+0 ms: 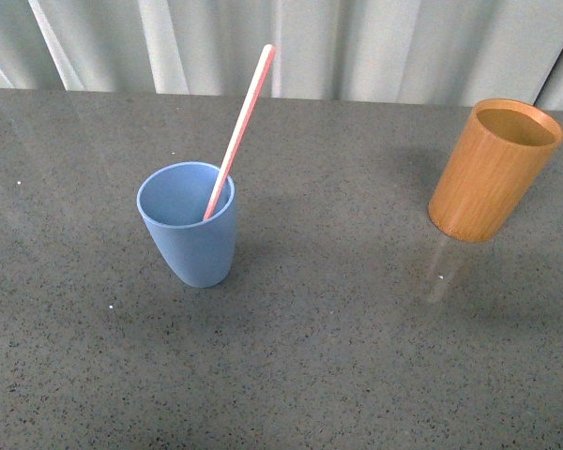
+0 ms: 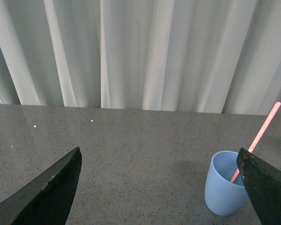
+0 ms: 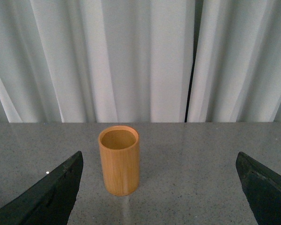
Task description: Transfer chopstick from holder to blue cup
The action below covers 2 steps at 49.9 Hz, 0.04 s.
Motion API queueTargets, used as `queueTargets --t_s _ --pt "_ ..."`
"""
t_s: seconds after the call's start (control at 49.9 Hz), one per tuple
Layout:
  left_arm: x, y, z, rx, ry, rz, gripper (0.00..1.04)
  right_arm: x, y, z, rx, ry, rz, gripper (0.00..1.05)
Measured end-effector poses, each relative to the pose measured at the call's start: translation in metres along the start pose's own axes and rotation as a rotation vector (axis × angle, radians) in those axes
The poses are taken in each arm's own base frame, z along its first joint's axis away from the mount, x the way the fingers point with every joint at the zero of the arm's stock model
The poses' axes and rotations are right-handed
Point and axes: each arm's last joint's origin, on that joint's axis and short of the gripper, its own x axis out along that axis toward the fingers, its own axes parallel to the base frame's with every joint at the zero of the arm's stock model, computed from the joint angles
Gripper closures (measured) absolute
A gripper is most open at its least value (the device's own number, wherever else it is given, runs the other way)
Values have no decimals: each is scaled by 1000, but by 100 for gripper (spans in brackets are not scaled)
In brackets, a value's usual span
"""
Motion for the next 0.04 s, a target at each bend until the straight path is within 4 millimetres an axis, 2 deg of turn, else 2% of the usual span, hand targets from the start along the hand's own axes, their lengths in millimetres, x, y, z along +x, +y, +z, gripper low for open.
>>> queueTargets --t_s 0.04 --pt "0 0 0 0 0 0 7 0 0 0 0 0 0 10"
